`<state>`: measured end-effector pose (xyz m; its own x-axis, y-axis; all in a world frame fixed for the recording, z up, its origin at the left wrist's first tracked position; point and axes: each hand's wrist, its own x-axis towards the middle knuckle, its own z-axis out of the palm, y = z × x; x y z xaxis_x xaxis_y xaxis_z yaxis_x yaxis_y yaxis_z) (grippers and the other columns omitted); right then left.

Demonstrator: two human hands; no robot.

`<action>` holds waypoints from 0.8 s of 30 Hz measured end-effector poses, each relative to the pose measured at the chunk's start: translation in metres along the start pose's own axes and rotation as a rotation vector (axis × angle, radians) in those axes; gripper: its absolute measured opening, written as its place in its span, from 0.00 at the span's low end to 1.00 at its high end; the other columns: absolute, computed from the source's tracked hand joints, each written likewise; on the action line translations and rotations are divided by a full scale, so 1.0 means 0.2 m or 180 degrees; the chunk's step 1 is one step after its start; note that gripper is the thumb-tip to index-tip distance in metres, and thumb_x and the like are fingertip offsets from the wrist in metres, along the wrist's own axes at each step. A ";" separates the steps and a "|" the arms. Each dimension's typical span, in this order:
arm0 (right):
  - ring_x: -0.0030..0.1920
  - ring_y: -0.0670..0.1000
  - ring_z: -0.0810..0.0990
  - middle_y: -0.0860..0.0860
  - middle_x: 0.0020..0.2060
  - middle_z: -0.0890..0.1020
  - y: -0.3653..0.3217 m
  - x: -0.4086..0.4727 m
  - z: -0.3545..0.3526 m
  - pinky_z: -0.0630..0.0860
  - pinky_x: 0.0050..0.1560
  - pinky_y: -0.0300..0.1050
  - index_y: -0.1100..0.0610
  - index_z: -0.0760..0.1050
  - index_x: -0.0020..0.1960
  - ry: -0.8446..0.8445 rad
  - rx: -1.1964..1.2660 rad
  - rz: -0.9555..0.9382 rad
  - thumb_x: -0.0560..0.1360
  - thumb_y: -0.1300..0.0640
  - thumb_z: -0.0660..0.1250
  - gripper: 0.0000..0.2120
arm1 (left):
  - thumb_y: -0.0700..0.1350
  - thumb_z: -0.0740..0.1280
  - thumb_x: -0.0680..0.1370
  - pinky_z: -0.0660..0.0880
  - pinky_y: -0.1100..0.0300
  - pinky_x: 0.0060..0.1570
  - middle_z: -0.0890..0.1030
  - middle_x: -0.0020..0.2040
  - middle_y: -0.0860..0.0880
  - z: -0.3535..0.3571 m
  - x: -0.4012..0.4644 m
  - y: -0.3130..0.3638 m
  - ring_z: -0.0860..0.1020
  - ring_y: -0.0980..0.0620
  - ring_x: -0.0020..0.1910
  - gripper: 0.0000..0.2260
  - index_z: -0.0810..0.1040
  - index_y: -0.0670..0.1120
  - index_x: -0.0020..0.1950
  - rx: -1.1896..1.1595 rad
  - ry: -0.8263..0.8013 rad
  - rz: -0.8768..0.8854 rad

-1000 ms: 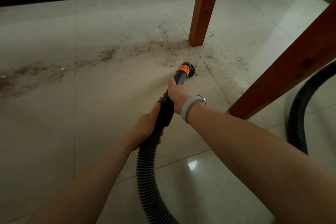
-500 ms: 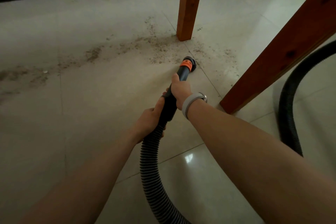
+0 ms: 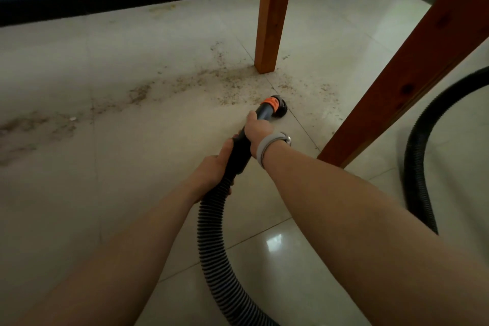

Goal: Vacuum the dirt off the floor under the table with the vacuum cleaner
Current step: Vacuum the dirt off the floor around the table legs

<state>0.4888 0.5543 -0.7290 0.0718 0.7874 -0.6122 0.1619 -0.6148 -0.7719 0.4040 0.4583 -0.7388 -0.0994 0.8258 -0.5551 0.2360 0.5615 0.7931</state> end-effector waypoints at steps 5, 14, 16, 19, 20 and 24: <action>0.57 0.59 0.77 0.60 0.62 0.75 0.05 -0.06 0.03 0.73 0.61 0.54 0.64 0.63 0.70 -0.0088 -0.0241 0.0256 0.80 0.41 0.52 0.29 | 0.68 0.49 0.76 0.77 0.58 0.30 0.78 0.33 0.41 0.00 -0.07 -0.08 0.77 0.47 0.27 0.34 0.77 0.38 0.44 -0.0057 -0.0079 -0.0074; 0.50 0.59 0.80 0.59 0.55 0.79 0.09 0.05 -0.10 0.77 0.57 0.57 0.61 0.68 0.66 0.0038 0.0042 0.0224 0.76 0.40 0.55 0.29 | 0.66 0.50 0.77 0.77 0.58 0.29 0.78 0.33 0.41 0.18 -0.04 -0.03 0.78 0.46 0.27 0.33 0.76 0.38 0.44 0.0048 -0.0031 0.0070; 0.50 0.59 0.81 0.59 0.54 0.79 0.09 0.08 -0.12 0.77 0.56 0.57 0.61 0.67 0.67 -0.0006 0.0090 0.0261 0.76 0.40 0.55 0.29 | 0.67 0.50 0.77 0.77 0.57 0.30 0.78 0.34 0.41 0.19 -0.01 -0.03 0.78 0.45 0.27 0.33 0.76 0.37 0.45 0.0054 -0.0025 0.0057; 0.48 0.58 0.81 0.57 0.45 0.79 0.06 0.12 -0.15 0.77 0.57 0.57 0.62 0.67 0.66 -0.0121 0.0246 0.0254 0.78 0.43 0.56 0.26 | 0.67 0.51 0.77 0.76 0.58 0.28 0.78 0.34 0.41 0.20 0.03 -0.01 0.78 0.46 0.27 0.33 0.76 0.37 0.46 0.0037 -0.0007 0.0035; 0.46 0.57 0.80 0.56 0.41 0.78 0.06 0.14 -0.16 0.77 0.57 0.57 0.62 0.68 0.65 -0.0168 0.0302 0.0257 0.79 0.44 0.56 0.24 | 0.67 0.51 0.76 0.76 0.59 0.27 0.78 0.34 0.41 0.20 0.04 0.00 0.78 0.47 0.27 0.33 0.76 0.37 0.47 0.0041 -0.0010 0.0031; 0.41 0.56 0.79 0.55 0.35 0.76 0.03 0.20 -0.21 0.77 0.57 0.56 0.62 0.69 0.49 -0.0252 0.0416 0.0322 0.81 0.46 0.56 0.18 | 0.67 0.50 0.77 0.75 0.60 0.26 0.77 0.35 0.41 0.24 0.09 0.05 0.77 0.47 0.26 0.34 0.75 0.36 0.48 -0.0035 -0.0038 -0.0031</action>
<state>0.5346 0.5851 -0.7508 0.0026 0.7186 -0.6954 0.0281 -0.6952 -0.7183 0.4516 0.4762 -0.7541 -0.0899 0.8196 -0.5658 0.2245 0.5702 0.7903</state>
